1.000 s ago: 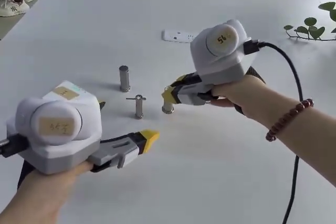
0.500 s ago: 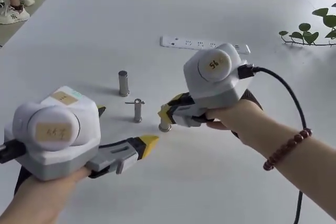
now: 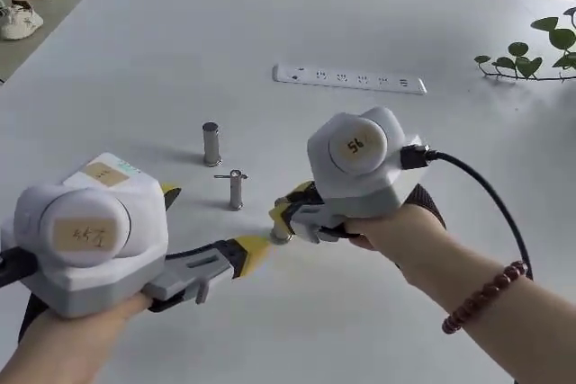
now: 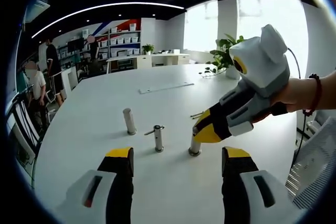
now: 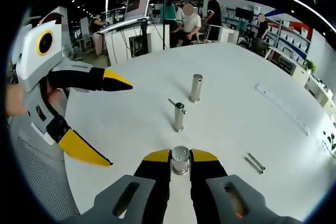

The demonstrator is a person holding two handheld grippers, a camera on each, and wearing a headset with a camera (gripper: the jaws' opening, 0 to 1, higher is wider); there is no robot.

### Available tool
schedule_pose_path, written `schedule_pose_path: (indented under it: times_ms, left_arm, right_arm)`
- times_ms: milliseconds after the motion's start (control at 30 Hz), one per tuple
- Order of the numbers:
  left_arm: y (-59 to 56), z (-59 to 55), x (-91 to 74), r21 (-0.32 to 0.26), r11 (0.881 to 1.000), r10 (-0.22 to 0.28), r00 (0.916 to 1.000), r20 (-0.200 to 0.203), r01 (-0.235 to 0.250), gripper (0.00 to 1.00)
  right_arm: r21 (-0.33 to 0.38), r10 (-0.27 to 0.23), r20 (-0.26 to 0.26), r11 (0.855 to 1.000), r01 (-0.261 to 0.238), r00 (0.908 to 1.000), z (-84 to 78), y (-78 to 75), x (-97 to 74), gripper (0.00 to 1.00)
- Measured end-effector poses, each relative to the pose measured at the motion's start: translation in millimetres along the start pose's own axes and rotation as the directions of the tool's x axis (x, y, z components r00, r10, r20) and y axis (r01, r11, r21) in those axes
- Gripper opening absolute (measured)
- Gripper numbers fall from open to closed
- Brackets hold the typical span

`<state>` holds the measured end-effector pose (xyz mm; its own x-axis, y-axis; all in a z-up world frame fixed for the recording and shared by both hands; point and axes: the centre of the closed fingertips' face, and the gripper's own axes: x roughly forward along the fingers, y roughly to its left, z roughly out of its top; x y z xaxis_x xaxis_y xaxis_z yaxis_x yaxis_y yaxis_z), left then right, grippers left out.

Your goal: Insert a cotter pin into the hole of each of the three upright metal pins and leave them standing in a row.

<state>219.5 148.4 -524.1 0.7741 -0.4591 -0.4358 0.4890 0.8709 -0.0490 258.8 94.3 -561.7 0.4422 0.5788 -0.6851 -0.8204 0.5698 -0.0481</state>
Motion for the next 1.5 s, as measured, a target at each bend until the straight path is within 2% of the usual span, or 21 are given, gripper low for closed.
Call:
schedule_pose_path:
  times_ms: [167, 533, 800, 1067, 1200, 1333, 1500]
  left_arm:
    - [-2.3, -0.4, 0.9, 0.004, 1.0, -0.006, 1.0, -0.004, 0.006, 0.67]
    - [-5.7, -2.1, 2.2, 0.011, 1.0, -0.016, 0.9998, -0.01, 0.016, 0.67]
    - [-5.0, -2.8, 2.2, 0.013, 1.0, -0.012, 0.9998, -0.016, 0.012, 0.68]
    - [-6.0, 0.2, 2.1, 0.02, 1.0, -0.012, 0.9998, -0.013, 0.013, 0.71]
    - [-6.7, 1.3, 0.9, -0.001, 1.0, -0.015, 0.9999, -0.006, 0.015, 0.71]
    - [-5.9, -3.2, 1.3, 0.0, 1.0, -0.009, 0.9996, -0.026, 0.009, 0.71]
    - [-6.7, -2.7, 1.4, 0.009, 1.0, -0.009, 0.9996, -0.026, 0.009, 0.7]
  right_arm:
    - [0.013, -0.003, 0.008, 1.0, 0.003, 1.0, -1.6, 0.8, -2.0, 0.08]
    - [0.067, -0.007, 0.063, 0.998, 0.002, 0.998, -1.7, 0.9, -2.7, 0.09]
    - [0.101, 0.011, 0.124, 0.995, -0.024, 0.9923, 8.5, 1.5, -6.0, 0.13]
    - [0.093, 0.056, 0.131, 0.993, -0.069, 0.9898, 9.9, 0.5, -14.8, 0.17]
    - [0.077, 0.069, 0.134, 0.994, -0.079, 0.9886, 10.6, -4.3, -22.6, 0.18]
    - [0.106, 0.076, 0.157, 0.99, -0.094, 0.9846, 14.1, -12.8, -31.4, 0.18]
    - [0.097, 0.045, 0.137, 0.994, -0.058, 0.9896, 11.2, -29.5, -37.2, 0.17]
